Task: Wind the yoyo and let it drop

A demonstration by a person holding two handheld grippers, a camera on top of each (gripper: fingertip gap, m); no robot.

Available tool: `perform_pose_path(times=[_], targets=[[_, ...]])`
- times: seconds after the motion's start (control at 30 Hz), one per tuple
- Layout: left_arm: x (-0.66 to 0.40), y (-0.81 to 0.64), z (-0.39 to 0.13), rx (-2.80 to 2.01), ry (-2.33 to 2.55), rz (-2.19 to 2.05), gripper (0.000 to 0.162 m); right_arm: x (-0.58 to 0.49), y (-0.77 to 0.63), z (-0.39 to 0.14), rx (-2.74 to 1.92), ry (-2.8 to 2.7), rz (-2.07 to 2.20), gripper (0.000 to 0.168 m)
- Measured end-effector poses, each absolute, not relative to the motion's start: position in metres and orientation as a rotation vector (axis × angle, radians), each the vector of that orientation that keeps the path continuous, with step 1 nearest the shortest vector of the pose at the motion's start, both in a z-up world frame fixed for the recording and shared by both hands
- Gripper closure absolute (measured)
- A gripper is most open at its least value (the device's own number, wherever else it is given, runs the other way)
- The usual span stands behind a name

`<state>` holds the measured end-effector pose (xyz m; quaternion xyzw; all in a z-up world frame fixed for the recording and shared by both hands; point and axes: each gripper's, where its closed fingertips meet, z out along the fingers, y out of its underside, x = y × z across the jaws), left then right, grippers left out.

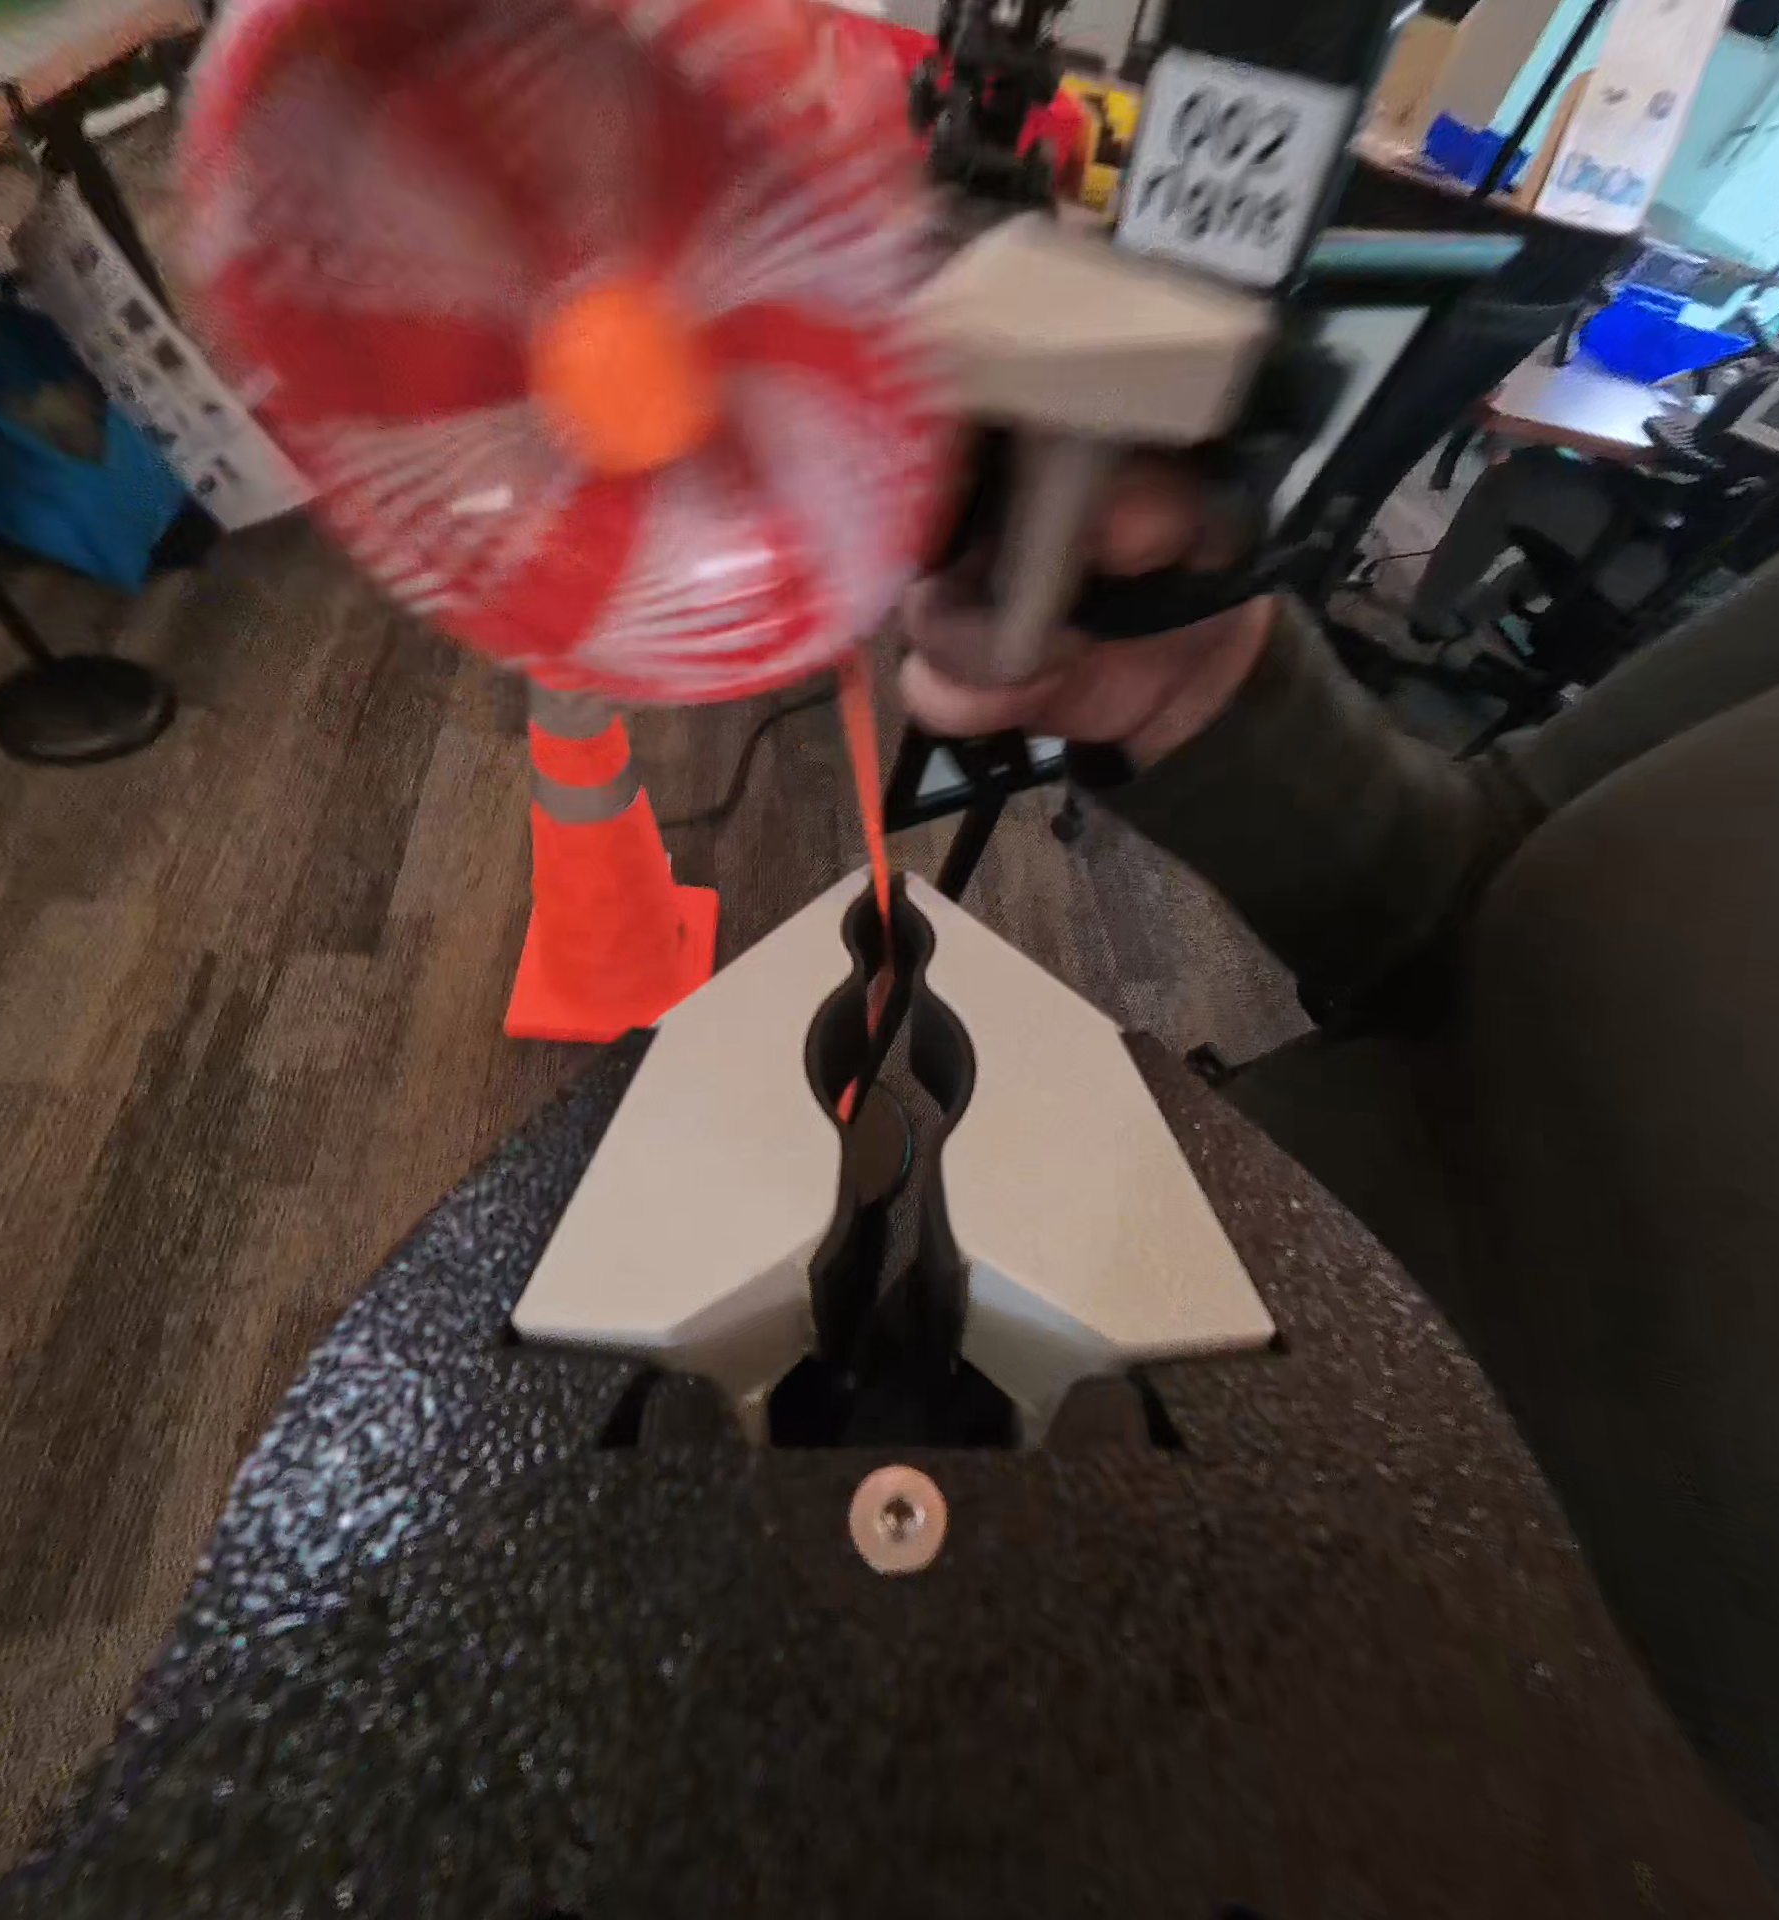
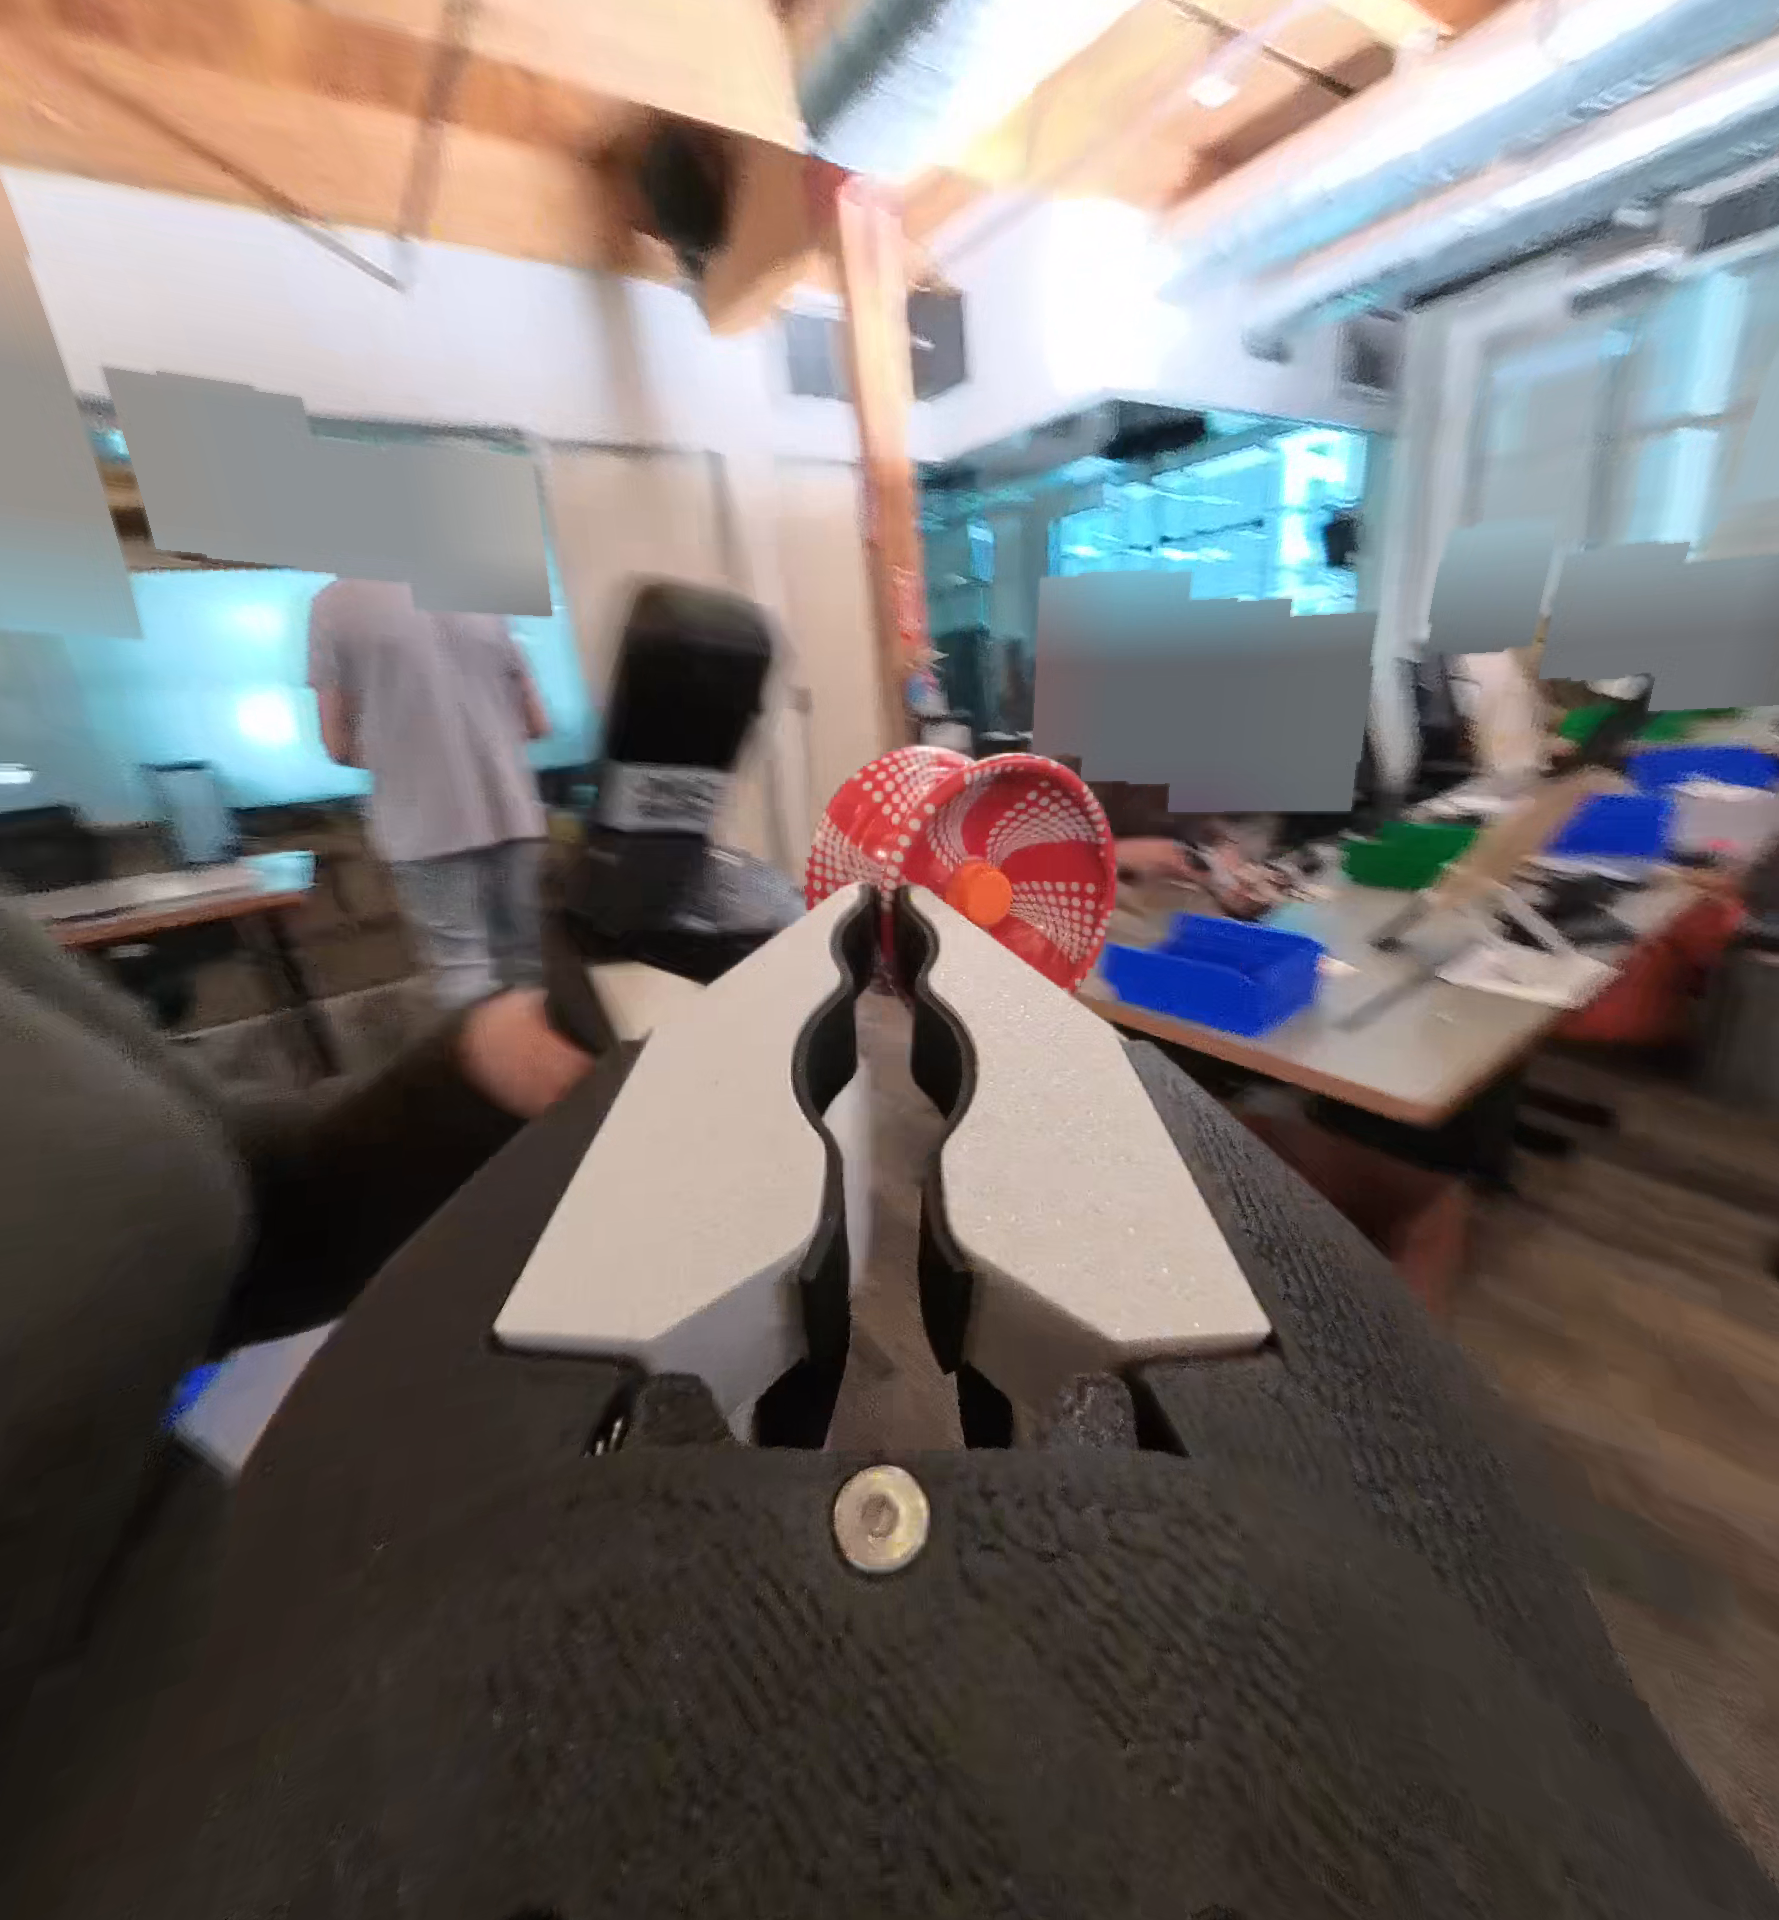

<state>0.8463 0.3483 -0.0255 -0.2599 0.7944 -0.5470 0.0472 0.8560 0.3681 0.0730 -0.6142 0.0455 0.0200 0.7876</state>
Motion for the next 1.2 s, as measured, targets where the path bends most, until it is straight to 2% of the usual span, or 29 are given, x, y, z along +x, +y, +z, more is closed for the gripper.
perform_pose_path(times=[0.13,0.3,0.4,0.47,0.6,0.8,0.97,1.1,1.2], targets=[[0.882,0.377,-0.03,-0.947,2.267,-1.634,0.162,0.805,0.365,0.07,-1.357,-0.196,0.198,0.168],[0.884,0.394,0.034,-0.86,2.085,-1.799,0.162,0.817,0.374,0.019,-1.685,-0.212,0.029,0.167],[0.867,0.388,0.054,-0.774,2.11,-1.799,0.162,0.846,0.378,0.012,-1.729,-0.083,-0.121,0.168],[0.855,0.376,0.053,-0.759,2.186,-1.795,0.162,0.859,0.378,0.02,-1.686,-0.009,-0.183,0.168],[0.84,0.359,0.019,-0.803,2.371,-1.735,0.162,0.87,0.376,0.046,-1.523,0.103,-0.211,0.168],[0.869,0.372,-0.024,-0.941,2.331,-1.602,0.162,0.83,0.376,0.064,-1.392,-0.096,0.041,0.168],[0.884,0.395,0.008,-0.892,2.134,-1.614,0.162,0.81,0.373,0.038,-1.545,-0.251,0.111,0.168],[0.871,0.394,0.043,-0.762,2.06,-1.605,0.162,0.83,0.377,0.016,-1.698,-0.201,-0.046,0.168],[0.854,0.385,0.049,-0.721,2.123,-1.62,0.162,0.849,0.381,0.018,-1.696,-0.111,-0.167,0.168]])
